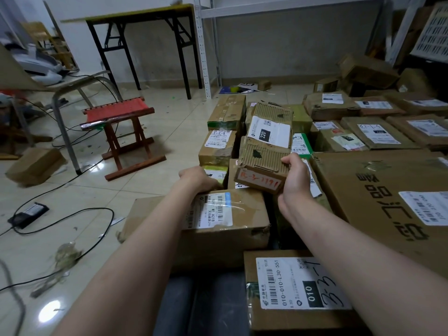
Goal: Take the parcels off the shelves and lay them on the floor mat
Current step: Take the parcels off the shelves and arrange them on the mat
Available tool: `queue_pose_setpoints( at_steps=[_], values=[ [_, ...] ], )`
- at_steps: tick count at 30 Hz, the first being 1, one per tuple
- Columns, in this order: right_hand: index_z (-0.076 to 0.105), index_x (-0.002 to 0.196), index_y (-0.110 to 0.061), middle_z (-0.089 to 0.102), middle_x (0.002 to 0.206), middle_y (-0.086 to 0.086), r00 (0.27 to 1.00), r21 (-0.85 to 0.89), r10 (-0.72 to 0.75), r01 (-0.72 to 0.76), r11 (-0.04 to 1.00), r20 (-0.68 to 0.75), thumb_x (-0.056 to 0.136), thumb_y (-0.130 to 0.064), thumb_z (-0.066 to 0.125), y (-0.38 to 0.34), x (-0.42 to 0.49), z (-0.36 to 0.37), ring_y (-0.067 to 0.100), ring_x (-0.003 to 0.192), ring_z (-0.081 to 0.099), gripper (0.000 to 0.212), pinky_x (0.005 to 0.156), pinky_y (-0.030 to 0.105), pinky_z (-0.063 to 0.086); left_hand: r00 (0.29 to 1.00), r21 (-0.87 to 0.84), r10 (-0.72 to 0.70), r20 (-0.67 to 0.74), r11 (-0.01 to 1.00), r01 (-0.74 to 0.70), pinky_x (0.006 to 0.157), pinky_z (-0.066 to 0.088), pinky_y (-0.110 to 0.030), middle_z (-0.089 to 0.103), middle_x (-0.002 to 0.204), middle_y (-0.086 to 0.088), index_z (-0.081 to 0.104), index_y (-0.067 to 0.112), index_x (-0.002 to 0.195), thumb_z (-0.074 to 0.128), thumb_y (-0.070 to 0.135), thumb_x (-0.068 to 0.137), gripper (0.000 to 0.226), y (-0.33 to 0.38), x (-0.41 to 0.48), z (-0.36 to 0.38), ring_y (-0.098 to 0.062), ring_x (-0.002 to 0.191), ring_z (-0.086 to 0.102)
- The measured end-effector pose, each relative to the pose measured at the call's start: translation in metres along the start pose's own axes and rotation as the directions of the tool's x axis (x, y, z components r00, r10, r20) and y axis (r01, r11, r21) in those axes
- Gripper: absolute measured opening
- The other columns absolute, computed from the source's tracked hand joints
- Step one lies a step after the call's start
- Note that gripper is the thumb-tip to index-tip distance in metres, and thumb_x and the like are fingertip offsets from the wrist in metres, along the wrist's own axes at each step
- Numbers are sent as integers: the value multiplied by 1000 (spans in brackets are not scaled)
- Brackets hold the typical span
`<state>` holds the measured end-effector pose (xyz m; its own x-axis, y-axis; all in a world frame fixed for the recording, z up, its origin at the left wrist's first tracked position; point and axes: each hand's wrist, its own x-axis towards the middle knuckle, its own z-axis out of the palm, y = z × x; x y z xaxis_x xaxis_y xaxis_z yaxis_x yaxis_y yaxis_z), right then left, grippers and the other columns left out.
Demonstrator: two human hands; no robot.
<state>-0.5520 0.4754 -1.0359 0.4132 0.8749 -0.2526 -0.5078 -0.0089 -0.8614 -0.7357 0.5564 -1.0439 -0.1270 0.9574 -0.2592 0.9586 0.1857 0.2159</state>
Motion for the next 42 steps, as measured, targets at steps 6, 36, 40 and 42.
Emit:
queue_pose_setpoints(
  at_steps=[6, 36, 40, 42],
  values=[
    [53, 127, -8, 66, 119, 18, 1000, 30, 16, -15, 999, -20, 90, -24, 52, -1, -2, -4, 33, 110, 64, 41, 77, 39, 51, 981, 91, -66, 181, 995, 50, 81, 45, -31, 64, 113, -6, 59, 17, 120, 62, 47, 91, 42, 8, 0, 0, -21, 108, 62],
    [48, 100, -12, 66, 86, 12, 867, -825, 421, -20, 565, 268, 99, -17, 45, 9, 3, 103, 24, 60, 70, 6, 48, 28, 53, 816, -881, -517, -260, 473, 19, 92, 54, -46, 33, 135, -18, 29, -6, 141, 68, 71, 69, 112, -91, -21, -32, -40, 117, 52],
    [43, 109, -12, 60, 97, 12, 799, -855, 550, -92, 510, 242, 99, -11, 45, 16, -3, 116, 24, 51, 70, 10, 49, 31, 57, 789, -930, -559, -256, 366, -42, 82, 59, -49, 32, 125, -12, 28, -6, 141, 68, 68, 70, 110, -108, -13, -40, -34, 102, 50],
    [45, 108, -10, 60, 98, 12, 784, -880, 573, -77, 468, 237, 100, -10, 43, 25, -6, 122, 23, 56, 70, 8, 69, 35, 61, 797, -929, -552, -246, 370, -31, 81, 59, -49, 31, 129, -15, 27, -7, 140, 67, 67, 71, 110, -109, -12, -38, -30, 92, 44]
  ],
)
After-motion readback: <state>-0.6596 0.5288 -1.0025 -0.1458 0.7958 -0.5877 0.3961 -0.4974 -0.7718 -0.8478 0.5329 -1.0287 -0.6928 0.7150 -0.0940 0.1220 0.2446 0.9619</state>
